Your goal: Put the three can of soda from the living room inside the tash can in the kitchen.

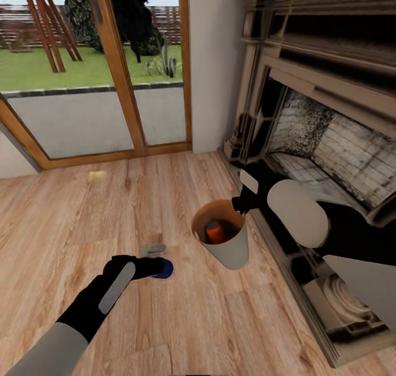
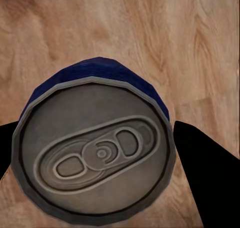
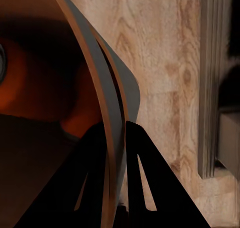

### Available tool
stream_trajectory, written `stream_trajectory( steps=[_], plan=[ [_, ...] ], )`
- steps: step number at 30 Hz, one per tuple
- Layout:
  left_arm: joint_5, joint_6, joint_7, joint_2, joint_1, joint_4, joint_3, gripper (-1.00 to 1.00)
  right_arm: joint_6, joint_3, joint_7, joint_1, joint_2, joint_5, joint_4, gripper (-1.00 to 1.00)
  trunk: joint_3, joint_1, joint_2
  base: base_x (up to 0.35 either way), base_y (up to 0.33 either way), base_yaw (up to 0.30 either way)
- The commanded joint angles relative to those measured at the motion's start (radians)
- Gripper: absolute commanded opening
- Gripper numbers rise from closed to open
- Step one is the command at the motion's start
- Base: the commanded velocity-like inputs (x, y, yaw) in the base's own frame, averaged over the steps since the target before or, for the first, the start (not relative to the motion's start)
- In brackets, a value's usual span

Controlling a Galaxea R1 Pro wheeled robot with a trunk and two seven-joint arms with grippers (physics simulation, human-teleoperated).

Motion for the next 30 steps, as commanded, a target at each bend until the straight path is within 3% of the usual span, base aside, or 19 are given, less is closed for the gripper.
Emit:
stream_trajectory(
  steps=[1,4,8,13,18,23,30],
  plan=[
    [0.003,0.047,0.005,0.004,0.000,-0.050,0.048,-1.00,0.000,-0.011,-0.004,0.009,0.000,-0.012,-0.003,-1.00,0.003,-0.004,0.007,0.000,0.000,0.000],
    [0.000,0.151,0.015,0.011,0.000,-0.189,0.126,-1.00,0.000,-0.012,-0.038,0.027,0.000,-0.012,-0.009,-1.00,0.013,-0.015,0.028,0.000,0.000,0.000],
    [0.004,0.188,0.017,0.012,-0.001,-0.244,0.159,-1.00,0.000,-0.011,-0.051,0.044,0.002,-0.012,-0.011,-1.00,0.025,-0.031,0.056,0.000,0.000,0.000],
    [0.006,0.233,0.017,0.012,-0.001,-0.275,0.173,-1.00,-0.032,-0.009,-0.056,0.082,0.007,-0.012,-0.007,-1.00,0.041,-0.050,0.091,0.000,0.000,0.000],
    [0.007,0.260,0.017,0.008,-0.001,-0.332,0.235,-1.00,-0.081,-0.008,-0.057,0.128,0.010,-0.014,-0.001,-1.00,0.057,-0.069,0.126,0.000,0.000,0.000],
    [0.007,0.260,0.017,0.008,-0.001,-0.356,0.253,-1.00,-0.151,-0.007,-0.059,0.180,0.011,-0.009,0.001,-1.00,0.072,-0.088,0.161,0.000,0.000,0.000],
    [0.006,0.260,0.017,0.009,-0.001,-0.362,0.252,-1.00,-0.243,-0.005,-0.059,0.236,0.014,0.032,0.003,-1.00,0.094,-0.115,0.210,0.000,0.000,0.000]
  ],
)
